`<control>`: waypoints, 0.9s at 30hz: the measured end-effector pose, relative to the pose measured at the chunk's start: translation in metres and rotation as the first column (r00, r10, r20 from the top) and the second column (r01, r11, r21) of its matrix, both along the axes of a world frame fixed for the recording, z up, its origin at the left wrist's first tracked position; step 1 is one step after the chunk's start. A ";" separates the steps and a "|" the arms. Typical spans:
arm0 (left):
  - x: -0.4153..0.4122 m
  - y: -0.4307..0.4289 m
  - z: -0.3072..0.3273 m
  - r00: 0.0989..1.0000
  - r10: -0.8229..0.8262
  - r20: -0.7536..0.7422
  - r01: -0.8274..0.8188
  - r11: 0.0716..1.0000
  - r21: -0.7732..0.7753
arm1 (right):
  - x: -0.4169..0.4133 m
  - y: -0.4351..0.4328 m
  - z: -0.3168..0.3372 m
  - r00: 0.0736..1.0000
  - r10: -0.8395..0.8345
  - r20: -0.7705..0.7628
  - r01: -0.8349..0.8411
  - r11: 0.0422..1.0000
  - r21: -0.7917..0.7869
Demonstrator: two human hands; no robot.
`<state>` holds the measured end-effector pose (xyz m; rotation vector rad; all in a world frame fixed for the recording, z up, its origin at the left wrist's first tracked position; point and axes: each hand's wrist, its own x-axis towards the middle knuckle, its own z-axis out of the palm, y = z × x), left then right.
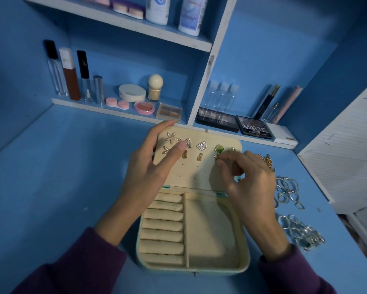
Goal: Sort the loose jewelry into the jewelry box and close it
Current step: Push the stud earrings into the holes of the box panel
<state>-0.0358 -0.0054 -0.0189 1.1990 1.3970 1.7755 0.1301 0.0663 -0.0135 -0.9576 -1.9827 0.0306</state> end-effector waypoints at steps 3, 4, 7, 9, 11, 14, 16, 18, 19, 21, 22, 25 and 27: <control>0.000 0.000 0.000 1.000 0.000 -0.004 0.000 1.000 -0.001 | 0.001 -0.001 0.000 1.000 0.001 0.003 -0.001 1.000 -0.004; 0.000 0.000 0.000 1.000 0.000 -0.006 0.000 1.000 -0.004 | 0.001 -0.001 0.000 1.000 0.005 0.005 -0.005 1.000 -0.009; 0.000 0.000 0.000 1.000 -0.004 -0.008 0.004 1.000 -0.004 | 0.002 -0.002 -0.001 1.000 0.020 0.016 -0.019 0.999 -0.028; 0.000 -0.001 0.000 1.000 -0.006 -0.012 0.006 1.000 -0.002 | 0.003 -0.003 -0.001 1.000 0.028 -0.009 -0.028 0.999 -0.045; 0.000 -0.001 0.000 1.000 -0.005 -0.011 0.005 1.000 -0.003 | 0.004 -0.003 -0.001 0.999 0.024 -0.048 -0.027 0.998 -0.058; -0.001 0.000 0.000 1.000 0.010 -0.012 -0.010 1.000 -0.002 | 0.003 -0.002 -0.001 0.998 0.011 -0.064 -0.015 0.999 -0.051; -0.001 0.000 0.000 1.000 0.016 -0.013 -0.016 1.000 -0.001 | 0.003 -0.003 -0.001 0.999 0.017 -0.043 -0.019 0.999 -0.051; 0.000 0.000 0.000 1.000 0.015 -0.014 -0.015 1.000 -0.001 | 0.002 -0.003 -0.001 0.999 0.018 -0.027 -0.019 0.999 -0.043; 0.000 0.000 0.000 1.000 0.013 -0.012 -0.013 1.000 -0.002 | 0.003 -0.003 -0.002 1.000 0.020 -0.023 -0.021 0.999 -0.037; 0.000 0.000 0.000 1.000 0.009 -0.012 -0.009 1.000 -0.003 | 0.003 -0.004 -0.002 0.999 0.025 -0.023 -0.026 0.999 -0.043; 0.000 0.000 0.000 1.000 0.011 -0.012 -0.011 1.000 -0.002 | 0.003 -0.003 -0.002 0.999 0.023 -0.026 -0.025 0.998 -0.050; 0.000 0.000 0.000 1.000 0.018 -0.013 -0.018 1.000 0.002 | 0.002 -0.002 -0.001 0.999 -0.001 -0.032 0.000 0.999 -0.052; 0.000 0.000 0.000 1.000 0.013 -0.018 -0.013 1.000 0.003 | 0.000 -0.001 -0.001 0.999 -0.010 -0.043 0.008 0.998 -0.056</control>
